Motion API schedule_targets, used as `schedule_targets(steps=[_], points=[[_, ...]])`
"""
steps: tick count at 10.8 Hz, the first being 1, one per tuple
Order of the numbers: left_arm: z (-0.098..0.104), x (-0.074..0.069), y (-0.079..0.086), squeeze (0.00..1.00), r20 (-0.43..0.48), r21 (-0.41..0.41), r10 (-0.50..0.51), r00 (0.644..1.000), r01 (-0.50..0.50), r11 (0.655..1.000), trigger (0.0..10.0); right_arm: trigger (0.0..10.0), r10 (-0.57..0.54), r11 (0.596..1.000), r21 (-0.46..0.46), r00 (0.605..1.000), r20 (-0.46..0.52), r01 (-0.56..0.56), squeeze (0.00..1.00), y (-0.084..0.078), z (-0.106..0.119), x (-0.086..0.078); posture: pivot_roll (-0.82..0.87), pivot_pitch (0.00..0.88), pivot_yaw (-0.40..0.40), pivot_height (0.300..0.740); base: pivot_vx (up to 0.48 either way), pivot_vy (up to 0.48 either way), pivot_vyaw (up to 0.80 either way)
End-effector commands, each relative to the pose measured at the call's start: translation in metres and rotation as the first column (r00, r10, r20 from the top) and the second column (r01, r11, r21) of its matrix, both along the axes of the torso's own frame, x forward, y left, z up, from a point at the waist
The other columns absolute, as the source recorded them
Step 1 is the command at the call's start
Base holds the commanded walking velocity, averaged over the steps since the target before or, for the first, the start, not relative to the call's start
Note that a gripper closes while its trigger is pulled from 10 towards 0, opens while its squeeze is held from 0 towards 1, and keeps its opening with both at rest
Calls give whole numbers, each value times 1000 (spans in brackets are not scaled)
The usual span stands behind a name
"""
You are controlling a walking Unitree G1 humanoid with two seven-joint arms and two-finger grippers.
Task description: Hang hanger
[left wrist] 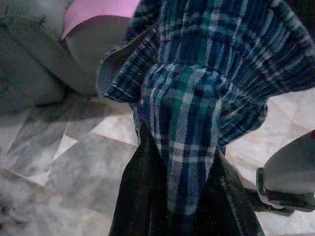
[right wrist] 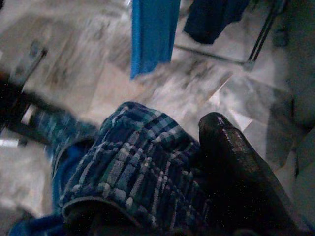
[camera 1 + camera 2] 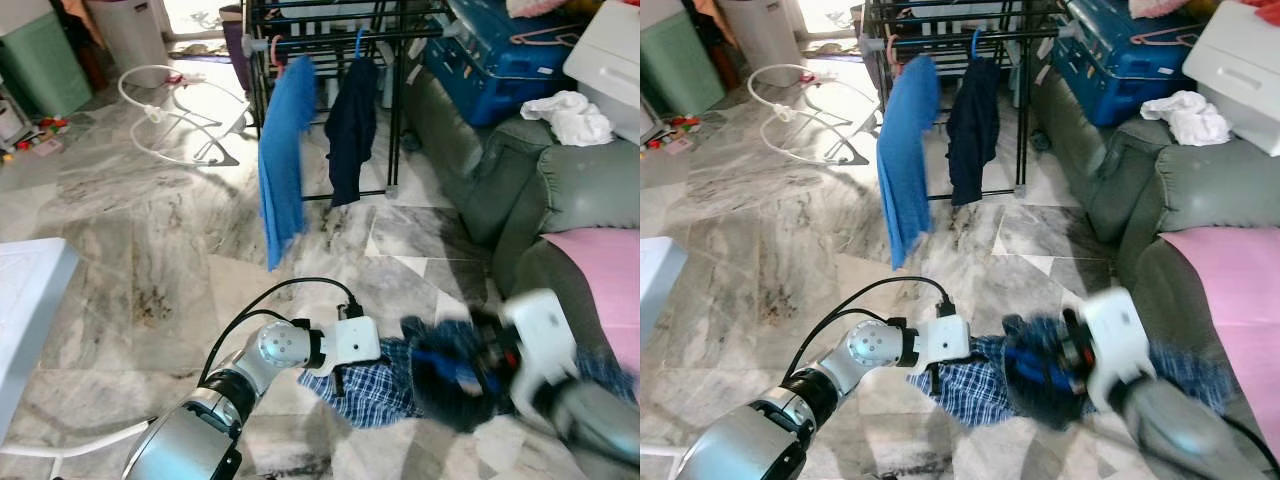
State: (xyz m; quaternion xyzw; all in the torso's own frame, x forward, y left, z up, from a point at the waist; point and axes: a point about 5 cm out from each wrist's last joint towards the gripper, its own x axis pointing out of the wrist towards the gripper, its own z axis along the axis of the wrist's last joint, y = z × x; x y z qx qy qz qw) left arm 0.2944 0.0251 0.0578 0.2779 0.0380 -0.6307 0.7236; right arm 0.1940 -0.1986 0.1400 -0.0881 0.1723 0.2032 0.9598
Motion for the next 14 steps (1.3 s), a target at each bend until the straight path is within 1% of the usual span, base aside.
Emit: schedule_targets(steps=[1,2,3,4,5,6,7,8,9,10,11,12,13,14], points=[[4,12,13,0,-3,-11,106,994,-106,994,0,10000,129,991,25,992,0,-129,1000,11,8,-14,-136,74,14,740,0,0,0],[4,12,14,0,-1,-9,102,995,-102,995,0,10000,134,991,23,991,-8,-133,1000,10,8,-17,-140,74,14,740,0,0,0],[4,11,14,0,6,-7,94,996,-94,996,0,10000,110,994,-3,994,5,-110,1000,5,9,-17,-143,73,16,740,0,0,0],[6,10,14,0,16,-33,65,998,-64,997,0,10000,25,1000,-7,998,58,-24,1000,-2,10,-9,-144,73,18,740,0,0,0],[6,9,14,0,32,-19,59,998,-59,998,0,10000,-35,999,-15,997,73,36,1000,-8,9,-5,-145,71,17,740,0,0,0],[5,10,15,0,53,5,62,997,-63,998,0,10000,-136,991,10,988,79,136,1000,-17,7,1,-145,71,17,740,0,0,0],[5,14,18,0,53,8,108,993,-109,994,0,10000,-115,977,185,992,52,104,1000,-9,7,-4,-141,68,17,740,0,0,0],[7,19,21,0,66,7,155,986,-156,988,0,10000,-53,991,120,999,9,52,1000,-6,0,-12,-139,70,17,740,0,0,0],[11,28,25,0,94,-3,257,962,-258,966,0,10000,26,999,46,999,-40,-24,1000,0,-6,-19,-139,70,17,740,0,0,0],[14,34,27,0,99,-13,318,943,-318,948,0,10000,38,999,40,999,-37,-36,1000,2,-6,-19,-144,70,17,740,0,0,0],[17,40,29,0,91,-22,386,918,-385,923,0,10000,46,999,-26,999,-4,-46,1000,1,-6,-16,-143,70,17,740,0,0,0],[17,42,29,0,84,-17,409,909,-409,912,0,10000,19,995,-96,997,73,-12,1000,-4,-1,-9,-144,70,17,740,0,0,0],[18,42,29,0,75,-27,414,907,-413,910,0,10000,9,997,-76,994,109,-1,1000,-5,5,-5,-145,67,19,740,0,0,0],[18,42,28,0,76,-25,411,908,-411,911,0,10000,69,996,-62,994,87,-64,1000,2,4,-8,-143,65,19,740,0,0,0]])
